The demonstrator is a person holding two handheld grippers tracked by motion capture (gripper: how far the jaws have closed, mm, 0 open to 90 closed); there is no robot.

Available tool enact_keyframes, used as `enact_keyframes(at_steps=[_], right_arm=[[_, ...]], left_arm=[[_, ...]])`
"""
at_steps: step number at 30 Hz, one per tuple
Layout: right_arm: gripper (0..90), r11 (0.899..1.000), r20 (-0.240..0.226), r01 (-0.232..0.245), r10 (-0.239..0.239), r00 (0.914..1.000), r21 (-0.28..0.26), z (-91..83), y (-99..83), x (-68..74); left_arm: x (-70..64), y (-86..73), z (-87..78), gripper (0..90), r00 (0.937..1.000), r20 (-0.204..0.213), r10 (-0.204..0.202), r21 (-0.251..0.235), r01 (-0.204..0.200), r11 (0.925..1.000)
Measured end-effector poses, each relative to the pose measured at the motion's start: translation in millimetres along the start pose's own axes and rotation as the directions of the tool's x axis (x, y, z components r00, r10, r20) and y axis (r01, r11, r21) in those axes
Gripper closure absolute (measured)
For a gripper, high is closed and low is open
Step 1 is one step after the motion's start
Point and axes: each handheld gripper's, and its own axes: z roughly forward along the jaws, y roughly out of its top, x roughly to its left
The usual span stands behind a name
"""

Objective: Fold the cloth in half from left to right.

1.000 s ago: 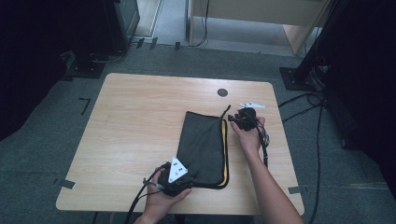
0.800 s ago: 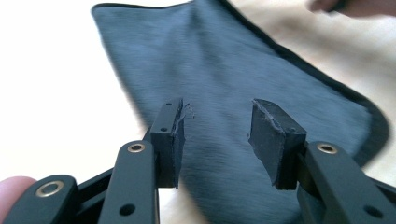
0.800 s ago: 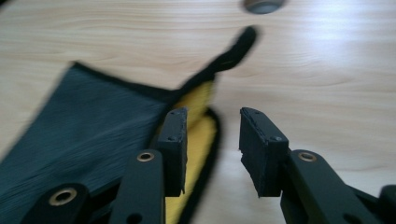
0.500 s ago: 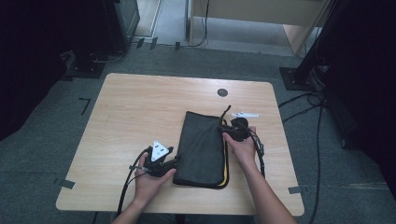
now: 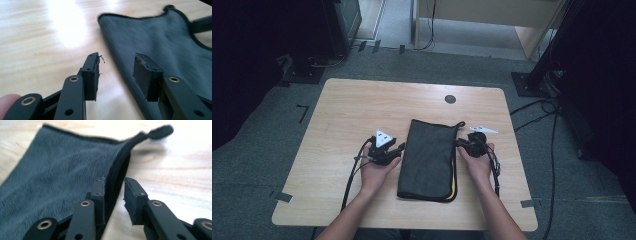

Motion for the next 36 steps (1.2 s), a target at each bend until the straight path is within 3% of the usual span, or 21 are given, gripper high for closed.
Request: enact_keyframes(at_steps=[5, 11, 14, 16, 19, 22, 24, 28, 32, 36], right_arm=[[63.9, 0.999, -0.016, -0.038, 0.038, 0.9992, -0.022, 2.3, 9.0, -2.2], [61.8, 0.998, -0.004, -0.056, 0.056, 0.9984, -0.033, 10.8, 8.8, 1.9], [63.2, 0.997, -0.004, -0.072, 0.072, 0.9974, -0.029, 14.2, 7.1, -0.4], [65.3, 0.997, -0.012, -0.071, 0.071, 0.9974, -0.025, 15.3, 6.5, 0.0], [72.5, 0.999, -0.019, -0.04, 0.04, 0.999, -0.023, 15.9, 6.1, 1.8], [84.9, 1.0, -0.024, -0.004, 0.004, 0.9997, -0.015, 16.3, 5.6, 3.2], [86.5, 1.0, -0.021, 0.011, -0.011, 0.9997, -0.015, 16.0, 5.6, 2.9], [87.2, 0.999, -0.01, 0.041, -0.041, 0.9991, -0.003, 17.2, 5.2, 1.0], [86.2, 0.998, -0.002, 0.06, -0.06, 0.9982, 0.005, 21.3, 4.6, 2.2], [71.6, 1.0, 0.03, 0.011, -0.012, 0.9995, 0.002, 20.9, 8.0, -3.7]], left_arm=[[4.5, 21.8, 28.9, 57.2, 0.9998, -0.017, 0.005, 0.024, -0.005, 0.9997], [-7.9, 44.4, 61.5, 59.9, 0.999, -0.029, 0.034, 0.046, -0.033, 0.9984], [-15.4, 48.5, 76.0, 59.8, 0.9956, -0.074, 0.057, 0.087, -0.05, 0.995], [-20.2, 48.2, 85.3, 58.0, 0.9891, -0.116, 0.09, 0.119, -0.076, 0.9899], [-20.7, 45.0, 93.1, 67.2, 0.9826, -0.148, 0.112, 0.151, -0.089, 0.9845], [-11.1, 47.5, 90.9, 81.9, 0.9943, -0.097, 0.042, 0.144, -0.028, 0.9891], [-2.2, 49.4, 89.7, 86.6, 0.9978, -0.065, -0.009, 0.146, 0.018, 0.9892], [16.5, 50.3, 88.6, 87.7, 0.9963, -0.029, -0.081, 0.15, 0.084, 0.9851], [18.9, 48.2, 90.1, 87.3, 0.9963, -0.034, -0.079, 0.154, 0.084, 0.9845], [23.7, 49.0, 89.7, 84.9, 0.9925, -0.025, -0.119, 0.135, 0.122, 0.9833]])
